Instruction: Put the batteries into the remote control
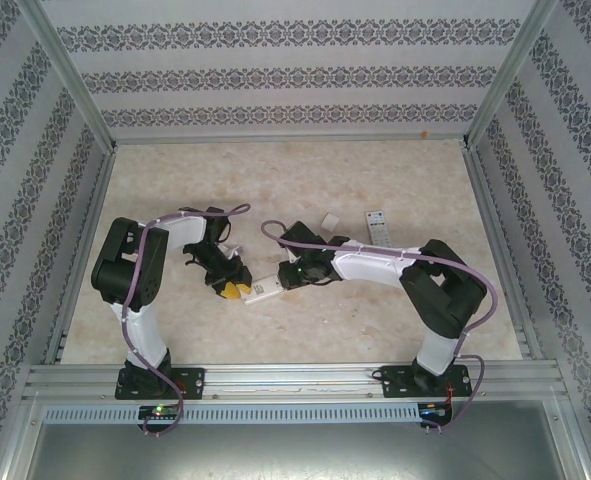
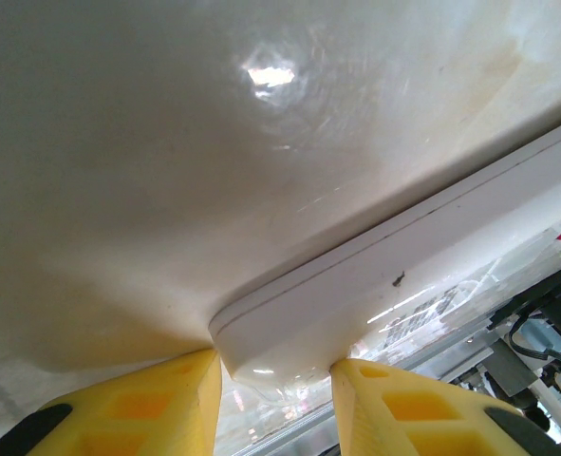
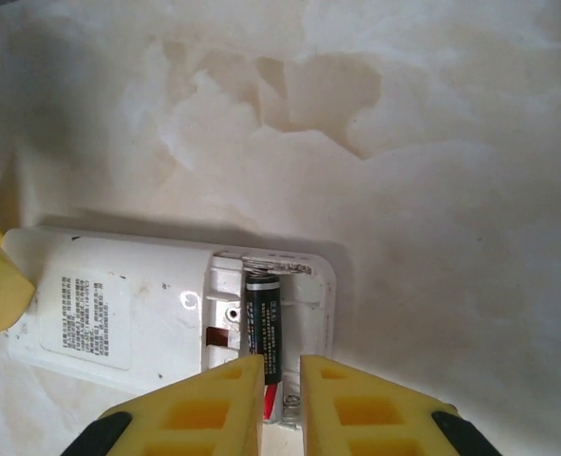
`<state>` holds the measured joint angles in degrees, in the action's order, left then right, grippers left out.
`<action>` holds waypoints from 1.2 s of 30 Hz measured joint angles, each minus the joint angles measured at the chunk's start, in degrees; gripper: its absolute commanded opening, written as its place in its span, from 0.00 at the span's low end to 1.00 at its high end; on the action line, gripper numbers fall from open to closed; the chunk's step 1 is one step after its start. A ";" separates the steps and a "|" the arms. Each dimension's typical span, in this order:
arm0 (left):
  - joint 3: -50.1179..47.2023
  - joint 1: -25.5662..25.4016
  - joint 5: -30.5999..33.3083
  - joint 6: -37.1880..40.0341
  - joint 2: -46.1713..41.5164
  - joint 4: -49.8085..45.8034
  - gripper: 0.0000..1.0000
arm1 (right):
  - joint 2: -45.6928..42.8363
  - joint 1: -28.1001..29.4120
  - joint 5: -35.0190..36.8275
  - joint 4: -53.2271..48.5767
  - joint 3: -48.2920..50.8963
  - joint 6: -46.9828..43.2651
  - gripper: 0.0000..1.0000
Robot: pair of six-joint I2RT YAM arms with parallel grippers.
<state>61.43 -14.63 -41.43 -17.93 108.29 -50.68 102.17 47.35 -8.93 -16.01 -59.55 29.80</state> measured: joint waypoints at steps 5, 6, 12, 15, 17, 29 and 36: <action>0.00 0.00 0.00 0.00 0.00 0.00 0.37 | 1.07 -0.35 -0.83 0.17 -0.02 0.04 0.16; 0.00 0.00 0.00 0.00 0.00 0.00 0.37 | 1.11 -0.35 -0.96 0.17 -0.02 0.04 0.16; 0.00 0.00 0.00 0.00 0.07 0.00 0.37 | 1.20 -0.33 -1.05 0.28 -0.04 0.04 0.15; 0.07 0.00 -0.07 0.00 0.15 -0.04 0.37 | 1.36 -0.33 -1.25 0.37 -0.11 0.28 0.15; 0.09 0.00 -0.15 0.00 0.22 -0.11 0.37 | 1.42 -0.07 -1.20 0.35 -0.33 0.46 0.14; 0.70 0.00 -0.22 -0.02 0.79 -0.81 0.37 | 1.51 3.56 4.81 0.42 -0.46 3.74 0.12; 2.16 0.00 -0.02 -0.02 1.86 -2.23 0.36 | 1.38 4.28 6.29 0.98 -0.20 6.78 0.09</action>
<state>63.59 -14.63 -41.45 -17.96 110.15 -52.90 103.55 51.64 -2.63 -15.03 -59.75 36.58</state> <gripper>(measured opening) 0.368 0.091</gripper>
